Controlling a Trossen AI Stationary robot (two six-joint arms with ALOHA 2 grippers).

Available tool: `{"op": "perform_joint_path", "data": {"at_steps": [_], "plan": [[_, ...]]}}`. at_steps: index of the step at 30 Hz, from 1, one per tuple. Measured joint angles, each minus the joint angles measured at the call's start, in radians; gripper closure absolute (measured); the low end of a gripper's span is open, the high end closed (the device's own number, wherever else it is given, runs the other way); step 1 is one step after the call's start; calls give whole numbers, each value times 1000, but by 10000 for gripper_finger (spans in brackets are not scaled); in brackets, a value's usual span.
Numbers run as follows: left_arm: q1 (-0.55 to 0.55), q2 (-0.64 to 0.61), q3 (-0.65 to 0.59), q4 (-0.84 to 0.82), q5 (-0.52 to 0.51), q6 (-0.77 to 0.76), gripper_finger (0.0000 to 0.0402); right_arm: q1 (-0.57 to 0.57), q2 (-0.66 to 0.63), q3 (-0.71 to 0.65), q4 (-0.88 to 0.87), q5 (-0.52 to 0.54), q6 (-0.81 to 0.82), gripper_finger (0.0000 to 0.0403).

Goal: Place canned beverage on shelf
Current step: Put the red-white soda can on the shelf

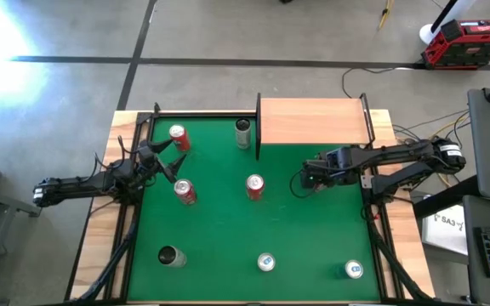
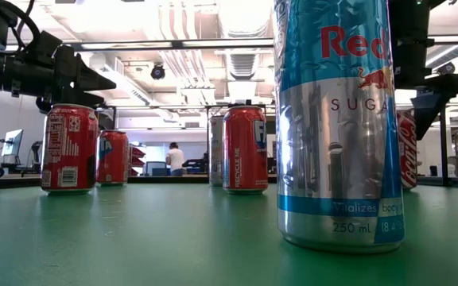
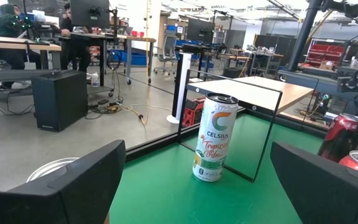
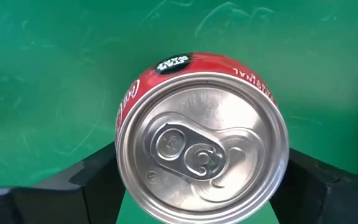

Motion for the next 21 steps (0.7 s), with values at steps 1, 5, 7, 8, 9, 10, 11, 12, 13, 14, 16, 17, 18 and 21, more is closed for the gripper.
{"op": "perform_joint_path", "data": {"at_steps": [1,5,7,8,9,10,11,12,13,14,16,17,18,21], "plan": [[0,0,0,0,0,0,15,4,0,0,0,11,8,91],[0,0,0,0,0,0,15,32,0,0,-1,55,39,61],[0,0,0,0,0,0,15,55,0,0,-1,79,61,44],[0,0,0,0,0,0,15,68,0,0,-1,90,75,36],[0,0,0,0,0,0,15,83,0,0,-1,106,87,29],[0,0,0,0,0,0,15,97,0,1,-2,120,105,23],[0,0,0,0,0,0,15,113,0,0,-5,140,123,19],[0,0,0,0,0,0,15,129,0,0,-7,165,142,16],[0,0,0,0,0,0,15,145,1,0,-9,197,165,12],[0,0,0,0,0,0,15,161,5,-3,-9,235,191,9],[0,0,0,0,0,0,15,188,16,-12,-12,299,238,5],[0,0,0,0,0,0,15,199,25,-16,-11,325,257,4],[0,0,0,0,0,0,15,208,37,-19,-11,348,276,4],[0,0,0,0,0,0,15,225,78,-34,-14,394,338,3]]}}
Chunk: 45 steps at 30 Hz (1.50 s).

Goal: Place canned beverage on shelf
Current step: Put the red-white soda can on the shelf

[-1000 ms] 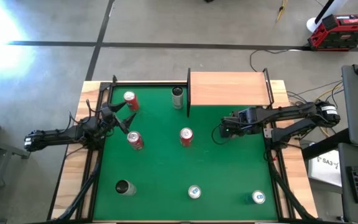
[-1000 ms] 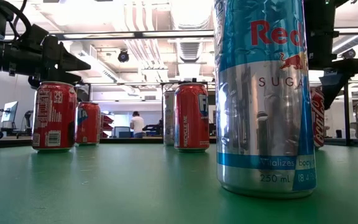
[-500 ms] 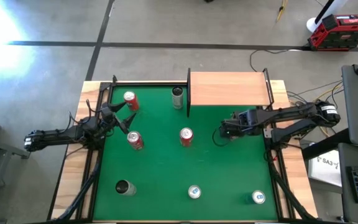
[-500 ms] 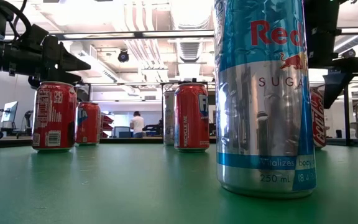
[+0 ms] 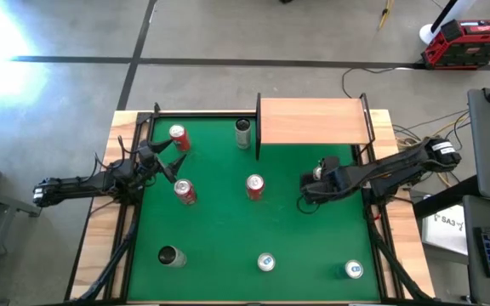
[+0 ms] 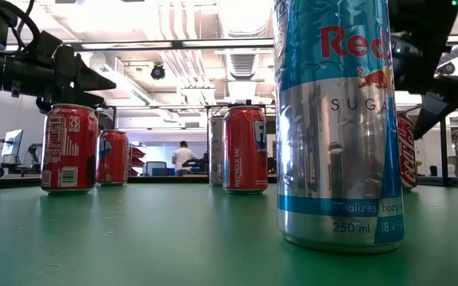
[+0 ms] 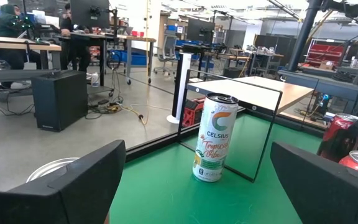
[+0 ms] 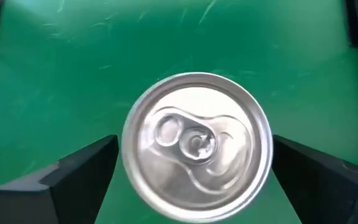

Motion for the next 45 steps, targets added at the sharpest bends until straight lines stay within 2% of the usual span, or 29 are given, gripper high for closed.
{"op": "perform_joint_path", "data": {"at_steps": [7,12,15,19,22,25,28,30,37,45], "plan": [[0,0,0,0,0,0,15,2,99,-8,2,104,116,3],[0,0,0,0,0,0,15,2,136,-8,9,111,158,12],[0,0,0,0,0,0,15,2,138,-8,10,102,169,44],[0,0,0,0,0,0,15,2,132,-8,9,97,174,114],[0,0,0,0,0,0,15,3,124,-9,6,92,174,113],[0,0,0,0,0,0,15,4,95,0,-16,30,169,113],[0,0,0,0,0,0,15,17,57,58,-92,-28,160,113],[0,0,0,0,0,0,15,32,29,111,-164,-28,159,113],[0,0,0,0,0,0,15,62,-28,304,-463,43,208,113],[0,0,0,0,0,0,15,-11,-98,383,-478,164,99,113]]}}
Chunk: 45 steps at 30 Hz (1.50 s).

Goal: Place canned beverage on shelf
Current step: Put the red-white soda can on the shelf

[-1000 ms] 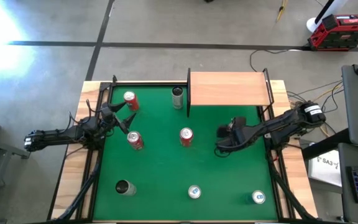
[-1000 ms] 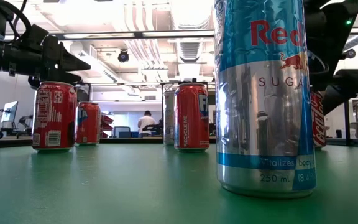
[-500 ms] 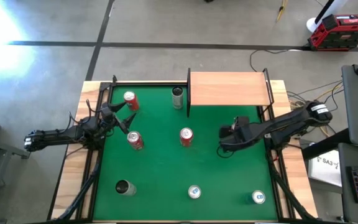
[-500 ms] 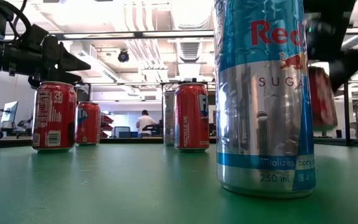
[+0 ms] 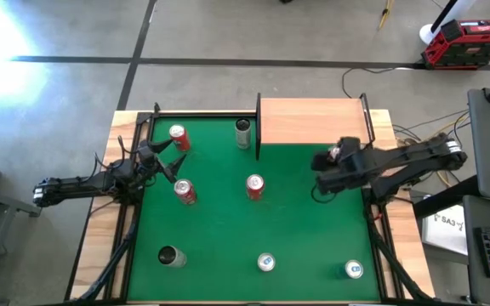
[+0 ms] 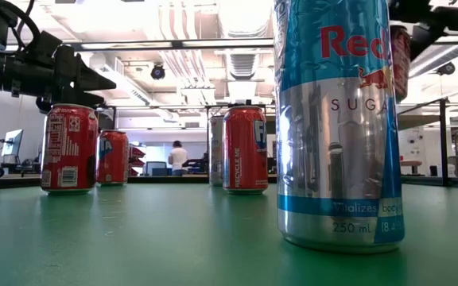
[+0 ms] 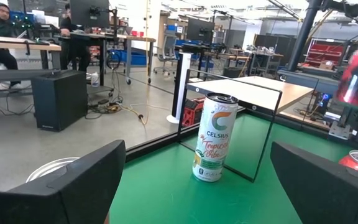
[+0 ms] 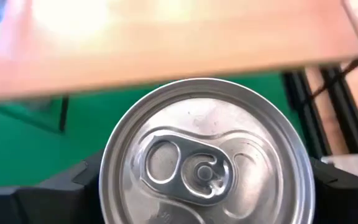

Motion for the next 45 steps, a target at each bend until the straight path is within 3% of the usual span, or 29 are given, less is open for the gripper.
{"op": "perform_joint_path", "data": {"at_steps": [11,21,30,45], "plan": [[0,0,0,-2,0,0,15,-364,-54,85,4,20,-261,113],[0,0,0,-2,0,0,15,-661,37,148,29,-7,-334,113],[0,0,0,-2,0,0,15,-819,147,212,39,-17,-354,90],[0,0,0,-2,0,0,15,-1001,153,212,190,-25,-449,95]]}}
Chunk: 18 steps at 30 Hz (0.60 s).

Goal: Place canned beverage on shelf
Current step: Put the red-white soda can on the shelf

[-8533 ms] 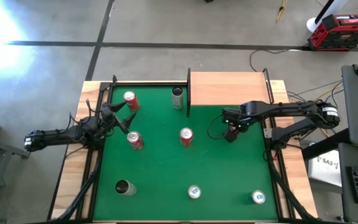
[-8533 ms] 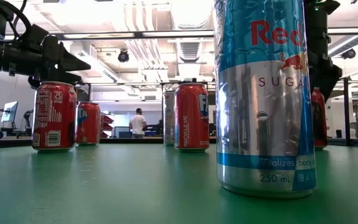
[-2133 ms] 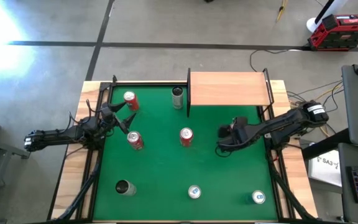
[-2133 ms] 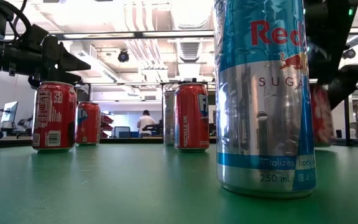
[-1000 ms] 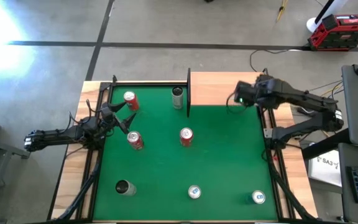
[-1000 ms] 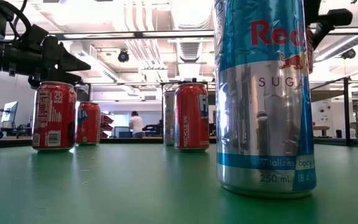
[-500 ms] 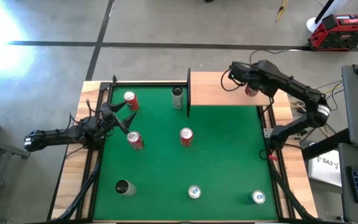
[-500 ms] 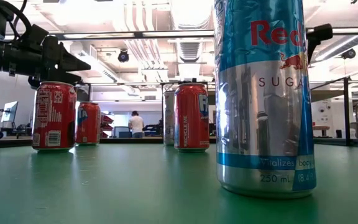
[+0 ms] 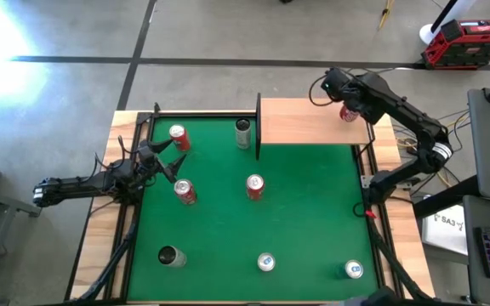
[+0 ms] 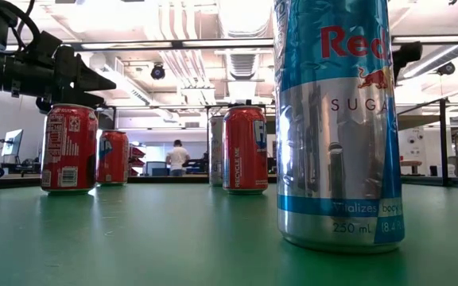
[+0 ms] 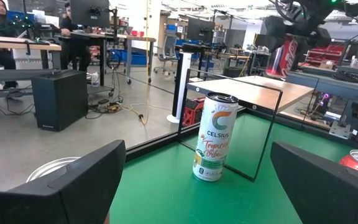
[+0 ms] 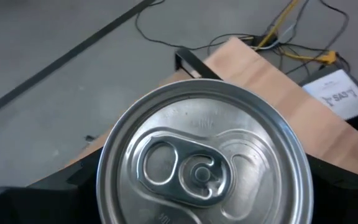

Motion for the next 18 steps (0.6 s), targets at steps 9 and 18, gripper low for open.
{"op": "perform_joint_path", "data": {"at_steps": [9,18], "plan": [[0,0,0,0,0,0,15,-69,37,0,98,0,-97,90],[0,0,0,0,0,0,15,-111,70,0,108,-2,-98,90]]}}
